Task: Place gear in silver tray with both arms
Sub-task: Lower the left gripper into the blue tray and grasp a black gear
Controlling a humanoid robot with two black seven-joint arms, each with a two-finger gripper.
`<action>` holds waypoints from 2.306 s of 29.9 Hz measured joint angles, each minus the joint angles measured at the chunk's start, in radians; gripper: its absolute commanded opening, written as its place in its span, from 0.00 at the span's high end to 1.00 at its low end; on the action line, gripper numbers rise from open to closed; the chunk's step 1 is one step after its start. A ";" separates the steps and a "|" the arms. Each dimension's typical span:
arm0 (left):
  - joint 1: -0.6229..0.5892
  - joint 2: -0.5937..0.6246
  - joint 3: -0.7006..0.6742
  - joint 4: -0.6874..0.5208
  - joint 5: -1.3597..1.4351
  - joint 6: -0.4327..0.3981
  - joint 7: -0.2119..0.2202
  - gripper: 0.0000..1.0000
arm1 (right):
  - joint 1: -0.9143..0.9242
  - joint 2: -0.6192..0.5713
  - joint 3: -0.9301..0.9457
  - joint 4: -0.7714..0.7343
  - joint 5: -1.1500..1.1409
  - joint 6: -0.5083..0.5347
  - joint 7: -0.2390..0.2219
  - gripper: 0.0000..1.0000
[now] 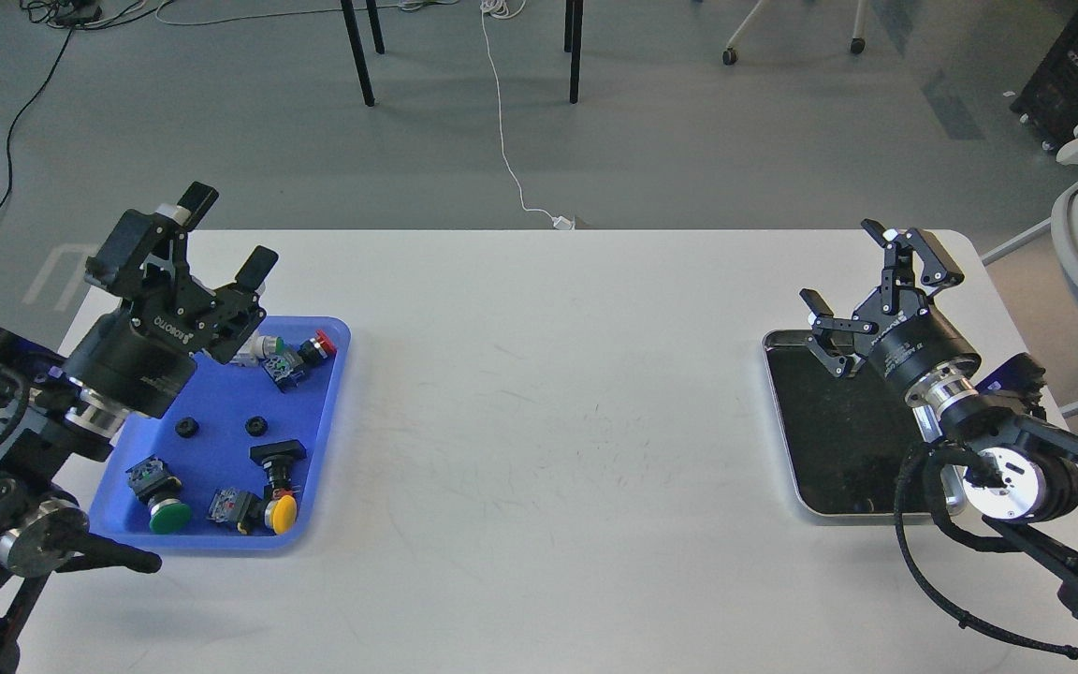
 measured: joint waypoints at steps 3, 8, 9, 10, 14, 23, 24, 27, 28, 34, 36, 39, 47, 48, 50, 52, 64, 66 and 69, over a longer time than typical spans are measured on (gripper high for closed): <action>-0.039 0.065 0.001 -0.016 0.164 -0.033 -0.026 0.02 | -0.002 0.000 -0.001 0.000 -0.001 0.000 0.000 0.01; -0.122 0.190 0.045 -0.021 0.484 -0.047 -0.048 0.02 | -0.008 0.000 -0.002 0.002 -0.043 -0.001 0.000 0.01; -0.141 0.208 0.065 -0.020 0.538 -0.047 -0.048 0.02 | -0.009 0.001 -0.002 0.002 -0.054 -0.001 0.000 0.01; -0.167 0.226 0.093 -0.016 0.599 -0.045 -0.048 0.02 | -0.009 0.001 -0.002 0.002 -0.063 -0.001 0.000 0.01; -0.272 0.279 0.220 0.037 0.847 -0.002 -0.049 0.02 | -0.011 0.005 -0.002 0.002 -0.076 -0.002 0.000 0.01; -0.503 0.359 0.628 0.291 1.194 0.215 -0.049 0.07 | -0.015 0.009 -0.002 0.003 -0.077 -0.002 0.000 0.01; -0.525 0.364 0.678 0.320 1.198 0.239 -0.049 0.09 | -0.015 0.009 -0.002 0.003 -0.077 -0.002 0.000 0.01; -0.558 0.382 0.790 0.373 1.203 0.297 -0.049 0.16 | -0.015 0.009 -0.002 0.003 -0.077 -0.002 0.000 0.01; -0.560 0.389 0.814 0.378 1.205 0.309 -0.049 0.16 | -0.015 0.009 -0.002 0.003 -0.077 -0.002 0.000 0.01; -0.555 0.464 0.912 0.385 1.208 0.343 -0.049 0.25 | -0.014 0.009 -0.001 0.003 -0.077 -0.002 0.000 0.01; -0.554 0.471 0.935 0.388 1.208 0.344 -0.049 0.26 | -0.014 0.009 -0.001 0.003 -0.077 -0.002 0.000 0.01; -0.553 0.473 0.960 0.389 1.208 0.345 -0.049 0.30 | -0.014 0.009 -0.001 0.003 -0.077 -0.002 0.000 0.01; -0.554 0.468 1.003 0.391 1.209 0.343 -0.049 0.33 | -0.015 0.011 -0.001 0.005 -0.077 -0.002 0.000 0.01; -0.554 0.467 1.004 0.393 1.208 0.342 -0.049 0.33 | -0.015 0.011 -0.001 0.005 -0.077 -0.002 0.000 0.01; -0.554 0.463 1.005 0.401 1.208 0.341 -0.049 0.33 | -0.015 0.011 -0.001 0.005 -0.077 -0.002 0.000 0.01; -0.555 0.454 1.007 0.419 1.208 0.340 -0.049 0.33 | -0.015 0.014 -0.001 0.005 -0.077 -0.002 0.000 0.01; -0.555 0.394 1.010 0.504 1.206 0.340 -0.049 0.46 | -0.013 0.015 0.004 0.002 -0.077 -0.002 0.000 0.01; -0.555 0.390 1.011 0.511 1.206 0.340 -0.049 0.46 | -0.013 0.016 0.004 0.002 -0.077 -0.002 0.000 0.01; -0.554 0.382 1.012 0.527 1.206 0.340 -0.049 0.46 | -0.013 0.017 0.004 0.002 -0.077 -0.002 0.000 0.01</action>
